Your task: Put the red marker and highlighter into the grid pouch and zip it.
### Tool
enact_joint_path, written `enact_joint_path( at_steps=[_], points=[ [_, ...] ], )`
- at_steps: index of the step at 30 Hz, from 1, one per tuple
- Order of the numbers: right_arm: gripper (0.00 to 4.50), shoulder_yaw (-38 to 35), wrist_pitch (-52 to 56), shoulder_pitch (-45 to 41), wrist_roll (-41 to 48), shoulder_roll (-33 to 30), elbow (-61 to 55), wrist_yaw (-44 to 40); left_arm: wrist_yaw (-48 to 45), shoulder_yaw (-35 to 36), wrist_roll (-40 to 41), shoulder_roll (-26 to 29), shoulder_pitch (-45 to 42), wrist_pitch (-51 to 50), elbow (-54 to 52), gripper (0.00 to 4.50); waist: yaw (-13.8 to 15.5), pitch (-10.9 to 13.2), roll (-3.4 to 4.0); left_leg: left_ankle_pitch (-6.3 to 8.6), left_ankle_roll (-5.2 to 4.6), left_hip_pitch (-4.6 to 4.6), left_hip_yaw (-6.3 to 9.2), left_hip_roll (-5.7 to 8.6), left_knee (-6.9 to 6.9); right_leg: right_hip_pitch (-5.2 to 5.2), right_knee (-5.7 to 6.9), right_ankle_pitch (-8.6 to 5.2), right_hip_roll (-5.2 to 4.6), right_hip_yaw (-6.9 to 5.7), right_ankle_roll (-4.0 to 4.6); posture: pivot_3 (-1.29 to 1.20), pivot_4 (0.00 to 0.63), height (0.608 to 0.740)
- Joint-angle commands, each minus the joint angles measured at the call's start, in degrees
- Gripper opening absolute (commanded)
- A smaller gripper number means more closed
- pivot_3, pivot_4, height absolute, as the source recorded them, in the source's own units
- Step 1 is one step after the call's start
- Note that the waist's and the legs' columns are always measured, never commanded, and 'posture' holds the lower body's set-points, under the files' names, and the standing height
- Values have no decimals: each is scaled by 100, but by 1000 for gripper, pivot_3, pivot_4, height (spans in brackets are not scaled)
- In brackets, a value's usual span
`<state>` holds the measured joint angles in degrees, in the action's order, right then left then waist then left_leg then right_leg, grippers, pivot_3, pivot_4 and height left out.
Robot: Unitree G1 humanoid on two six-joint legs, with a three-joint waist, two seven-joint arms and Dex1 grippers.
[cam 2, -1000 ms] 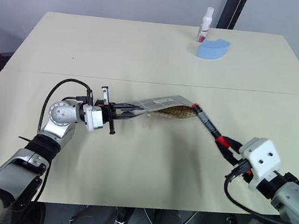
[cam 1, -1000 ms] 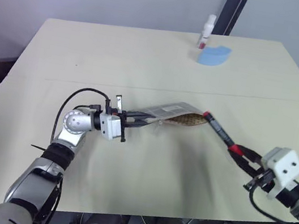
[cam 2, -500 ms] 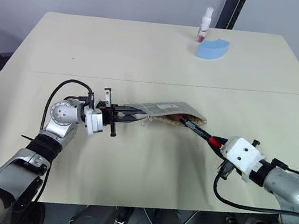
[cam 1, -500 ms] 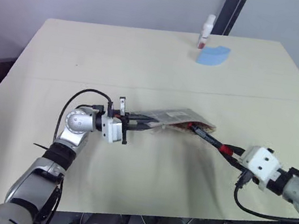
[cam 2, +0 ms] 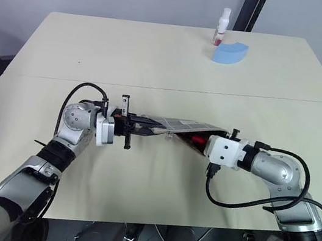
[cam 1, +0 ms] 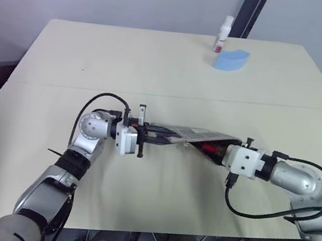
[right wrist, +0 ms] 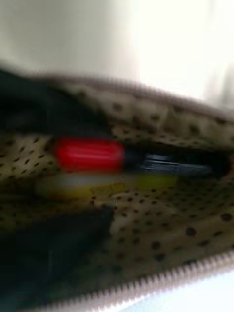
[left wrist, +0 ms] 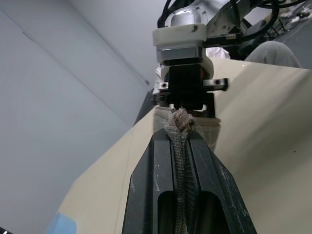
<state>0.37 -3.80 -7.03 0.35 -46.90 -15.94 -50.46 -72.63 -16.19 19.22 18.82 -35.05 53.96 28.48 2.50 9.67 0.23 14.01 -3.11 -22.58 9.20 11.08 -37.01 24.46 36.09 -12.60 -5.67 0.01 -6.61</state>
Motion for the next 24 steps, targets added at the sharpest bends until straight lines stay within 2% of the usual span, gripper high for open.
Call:
enact_joint_path(
  at_steps=[1, 4, 7, 9, 12, 14, 17, 22, 24],
  points=[
    [4296, -1089, 1173, 628, 1097, -55, -764, -2, 112, 191, -31, 99, 28, 10, -34, 0, 31, 0, 1, 2, 3, -1, 3, 0, 2, 2, 1, 0, 1, -1, 0, 0, 150, 739],
    [4296, -2196, 2334, 1429, 2197, -49, -1737, 37, 211, 181, -171, 133, 196, 15, 26, 0, 103, -1, 1, 10, 4, -6, 5, -2, 2, 5, -4, -1, 4, 0, 0, 0, 150, 739],
    [4296, -2884, 3291, 1834, 3396, 109, -2461, 332, 402, 183, -480, 130, 241, 159, 211, 0, 112, -1, 2, 32, -13, -5, 0, -2, -1, 5, -6, 0, 5, 6, 0, 0, 150, 739],
    [4296, -3044, 3851, 2152, 4115, 210, -2812, 510, 722, 271, -737, 19, 131, 191, 453, 0, 131, -1, 2, 40, -20, -4, 3, -4, -1, 5, -5, 0, 7, 6, 0, 0, 150, 739],
    [4296, -2539, 4500, 2643, 4630, 358, -3146, 838, 1017, 261, -990, -166, -25, 307, 605, 0, 155, -1, -3, 39, -18, 0, 8, -7, -4, -2, -3, -3, 8, 5, 1, 0, 150, 739],
    [4296, -1740, 4503, 2698, 4133, 526, -3135, 1183, 1198, 216, -1181, -273, -97, 385, 684, 0, 133, -1, -3, 39, -18, 0, 5, -6, -11, -3, -4, -3, 8, 5, 1, 0, 150, 739],
    [4296, -643, 4267, 2164, 3061, 1050, -2501, 2020, 1422, 138, -1460, -372, -190, 559, 846, 0, 76, -4, -9, 39, -18, 2, -5, -6, -15, -3, -4, -3, 4, 7, 1, 0, 150, 739],
    [4296, -251, 4041, 1013, 2654, 2093, -1462, 2778, 1744, 116, -1732, -465, -346, 578, 949, 0, 18, -3, -10, 37, -16, 7, -7, -6, -11, 2, -1, 1, 6, 5, -7, 0, 150, 739],
    [4296, -179, 3942, 675, 2512, 2320, -1170, 2848, 1908, 119, -1876, -479, -406, 607, 995, 0, -1, -3, -8, 35, -14, 6, -5, -6, -7, 6, 1, 2, 6, 5, -7, 0, 150, 739]
  ],
)
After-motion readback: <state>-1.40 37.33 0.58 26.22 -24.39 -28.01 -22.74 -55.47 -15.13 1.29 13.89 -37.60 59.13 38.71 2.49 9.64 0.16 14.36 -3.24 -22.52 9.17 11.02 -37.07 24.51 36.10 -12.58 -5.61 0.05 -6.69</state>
